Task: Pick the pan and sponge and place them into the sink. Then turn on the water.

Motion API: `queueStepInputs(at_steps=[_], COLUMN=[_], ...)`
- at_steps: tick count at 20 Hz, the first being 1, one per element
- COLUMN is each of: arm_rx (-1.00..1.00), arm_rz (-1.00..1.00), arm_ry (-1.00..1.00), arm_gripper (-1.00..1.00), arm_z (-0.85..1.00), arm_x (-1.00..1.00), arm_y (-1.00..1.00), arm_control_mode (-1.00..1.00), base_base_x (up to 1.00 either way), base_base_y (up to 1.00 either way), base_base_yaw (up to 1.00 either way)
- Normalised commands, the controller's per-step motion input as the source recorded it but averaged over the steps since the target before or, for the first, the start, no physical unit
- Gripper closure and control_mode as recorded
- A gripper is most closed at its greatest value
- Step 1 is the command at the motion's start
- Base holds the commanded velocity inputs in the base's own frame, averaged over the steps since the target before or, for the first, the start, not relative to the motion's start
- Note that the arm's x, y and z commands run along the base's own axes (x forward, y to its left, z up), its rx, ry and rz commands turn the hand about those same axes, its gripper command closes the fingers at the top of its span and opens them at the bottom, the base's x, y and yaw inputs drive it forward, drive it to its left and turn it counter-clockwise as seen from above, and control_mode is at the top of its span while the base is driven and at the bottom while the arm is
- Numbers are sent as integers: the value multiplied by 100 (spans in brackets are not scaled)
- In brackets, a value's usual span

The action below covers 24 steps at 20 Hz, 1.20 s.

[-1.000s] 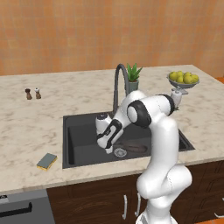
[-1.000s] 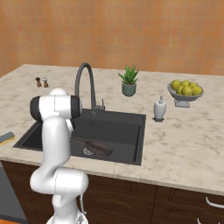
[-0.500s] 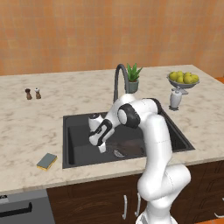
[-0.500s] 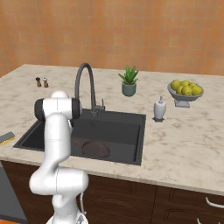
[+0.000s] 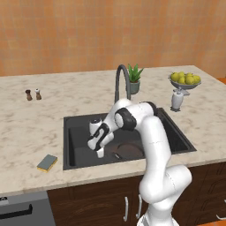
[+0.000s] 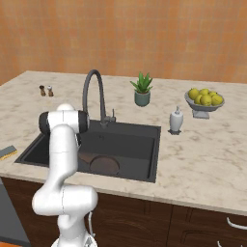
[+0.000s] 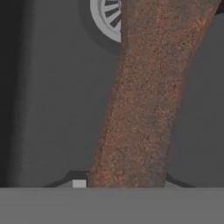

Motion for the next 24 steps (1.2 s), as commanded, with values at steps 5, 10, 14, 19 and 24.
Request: queueStepInputs(at_steps=[5, 10, 14, 19, 24], arm_rx=[2, -11, -13, -1, -1], arm_rz=[-6, 0, 1, 17, 34], arm_ry=[-1, 5, 2, 5, 19], arm_gripper=[-100, -100, -100, -100, -100], arm_z=[-34, 40, 85, 100, 100], arm_x=[-10, -13, -14, -41, -54], arm_y=[11, 0, 0, 3, 13], arm_control_mode=[-100, -100, -100, -100, -100], base_base_x=[0, 0, 0, 0, 0], base_base_y=[0, 0, 0, 0, 0], base_base_yaw=[0, 0, 0, 0, 0])
